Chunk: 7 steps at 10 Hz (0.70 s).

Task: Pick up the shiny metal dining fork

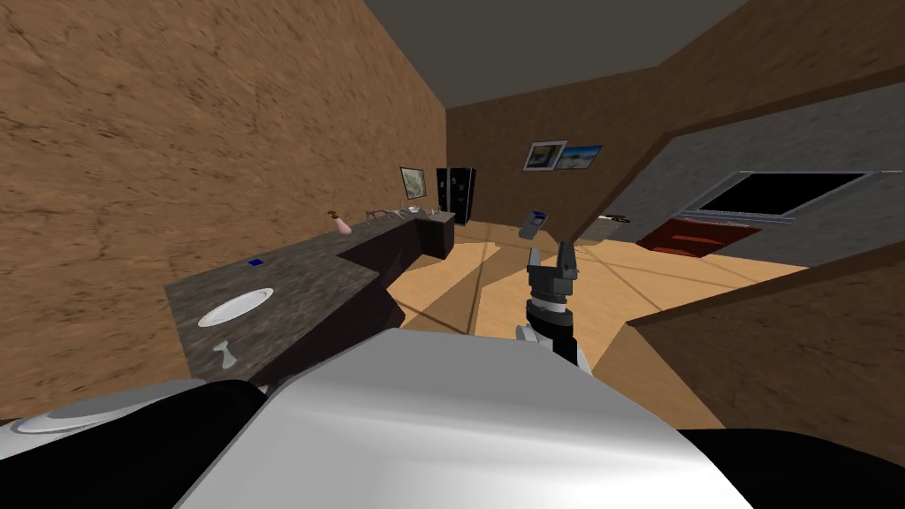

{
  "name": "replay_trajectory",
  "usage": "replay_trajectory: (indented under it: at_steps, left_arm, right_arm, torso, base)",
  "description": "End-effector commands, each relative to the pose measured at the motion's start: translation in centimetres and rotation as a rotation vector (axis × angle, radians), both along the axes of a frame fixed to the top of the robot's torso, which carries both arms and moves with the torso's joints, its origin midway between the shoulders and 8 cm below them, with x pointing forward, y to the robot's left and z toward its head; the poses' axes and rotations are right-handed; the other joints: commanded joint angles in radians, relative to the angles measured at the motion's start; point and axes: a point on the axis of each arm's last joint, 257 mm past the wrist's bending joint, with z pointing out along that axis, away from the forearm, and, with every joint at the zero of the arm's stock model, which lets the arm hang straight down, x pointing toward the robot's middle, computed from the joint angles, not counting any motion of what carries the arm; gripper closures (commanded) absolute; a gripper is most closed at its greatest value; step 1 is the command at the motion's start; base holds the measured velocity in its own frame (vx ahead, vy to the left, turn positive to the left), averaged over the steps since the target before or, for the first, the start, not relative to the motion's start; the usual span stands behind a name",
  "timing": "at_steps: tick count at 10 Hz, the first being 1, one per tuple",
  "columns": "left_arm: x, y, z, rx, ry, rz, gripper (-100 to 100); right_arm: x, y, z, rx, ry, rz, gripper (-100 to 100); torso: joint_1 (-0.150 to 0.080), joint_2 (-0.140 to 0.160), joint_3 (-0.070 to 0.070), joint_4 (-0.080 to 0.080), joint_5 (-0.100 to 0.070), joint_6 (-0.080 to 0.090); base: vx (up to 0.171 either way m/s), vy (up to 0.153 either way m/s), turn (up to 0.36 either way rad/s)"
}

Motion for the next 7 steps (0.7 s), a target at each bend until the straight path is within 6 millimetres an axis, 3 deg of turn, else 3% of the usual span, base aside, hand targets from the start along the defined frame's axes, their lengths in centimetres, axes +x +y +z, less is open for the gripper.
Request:
replay_trajectory:
  at_steps: [1, 2, 3, 4, 5, 6, 7]
  left_arm:
    - [-2.7, 0.9, 0.0, 0.024, 0.059, -0.081, -100]
    - [-2.6, 1.1, 0.1, 0.028, 0.063, -0.093, -100]
    - [-4.7, 1.9, 0.3, 0.042, 0.109, -0.15, -100]
    - [-4.5, 2.1, 0.4, 0.046, 0.114, -0.165, -100]
    - [-6.5, 2.9, 0.7, 0.058, 0.157, -0.218, -100]
    - [-6.3, 3.1, 0.8, 0.062, 0.162, -0.232, -100]
    - [-8.0, 4.0, 1.2, 0.073, 0.204, -0.283, -100]
  right_arm:
    - [0.0, 0.0, 0.0, 0.0, 0.0, 0.0, 0]
    - [0.0, 0.0, 0.0, 0.0, 0.0, 0.0, 0]
    - [0.0, 0.0, 0.0, 0.0, 0.0, 0.0, 0]
    - [0.0, 0.0, 0.0, 0.0, 0.0, 0.0, 0]
    - [0.0, 0.0, 0.0, 0.0, 0.0, 0.0, 0]
    - [0.0, 0.0, 0.0, 0.0, 0.0, 0.0, 0]
    - [0.0, 0.0, 0.0, 0.0, 0.0, 0.0, 0]
  torso:
    - [0.0, 0.0, 0.0, 0.0, 0.0, 0.0]
    - [0.001, -0.001, -0.001, 0.0, 0.0, 0.0]
    - [0.0, 0.0, 0.0, 0.0, 0.0, 0.0]
    - [0.002, 0.001, 0.0, 0.0, 0.0, 0.0]
    - [0.002, 0.001, 0.0, 0.0, 0.0, 0.0]
    - [0.003, 0.0, 0.0, 0.0, 0.0, 0.0]
    - [0.002, -0.001, 0.0, 0.0, 0.001, 0.0]
  base:
    - [0.022, 0.093, -0.237]
    - [-0.005, 0.087, -0.145]
    - [-0.02, 0.122, -0.228]
    - [-0.018, 0.114, -0.128]
    - [-0.011, 0.129, -0.182]
    - [0.004, 0.114, -0.133]
    - [-0.001, 0.131, -0.24]
